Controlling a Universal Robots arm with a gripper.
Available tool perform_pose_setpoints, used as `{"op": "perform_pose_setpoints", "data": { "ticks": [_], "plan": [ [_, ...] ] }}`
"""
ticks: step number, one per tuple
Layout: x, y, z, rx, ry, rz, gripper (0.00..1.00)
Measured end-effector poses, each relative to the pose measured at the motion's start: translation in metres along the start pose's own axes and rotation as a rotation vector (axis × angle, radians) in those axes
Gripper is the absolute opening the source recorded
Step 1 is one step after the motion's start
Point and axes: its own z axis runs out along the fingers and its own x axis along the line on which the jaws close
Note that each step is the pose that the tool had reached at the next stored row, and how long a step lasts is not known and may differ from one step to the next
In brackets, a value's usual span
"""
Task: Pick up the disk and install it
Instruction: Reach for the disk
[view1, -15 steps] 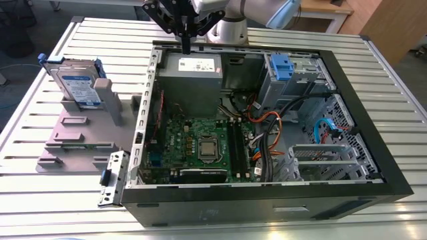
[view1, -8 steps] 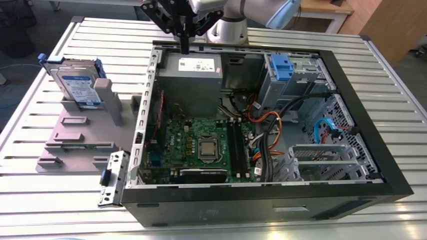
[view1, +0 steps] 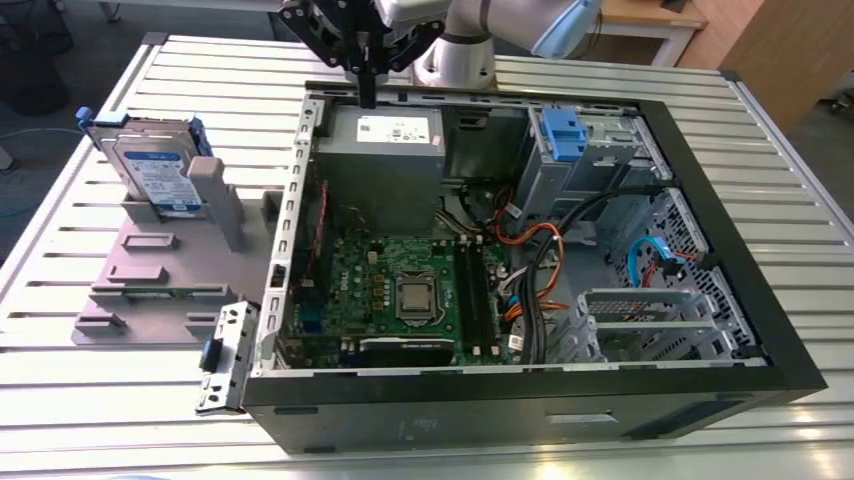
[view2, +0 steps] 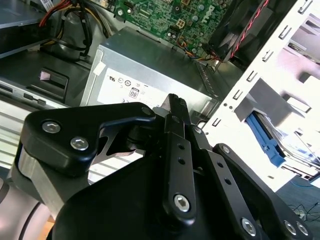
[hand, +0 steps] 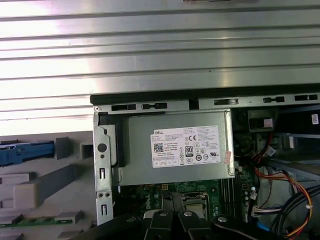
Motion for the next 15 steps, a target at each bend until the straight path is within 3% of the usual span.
{"op": "perform_pose_setpoints", "data": {
  "ticks": [15],
  "plan": [
    [0.0041,-0.0003,0.0001,0.0,0.0,0.0,0.11]
  ]
}}
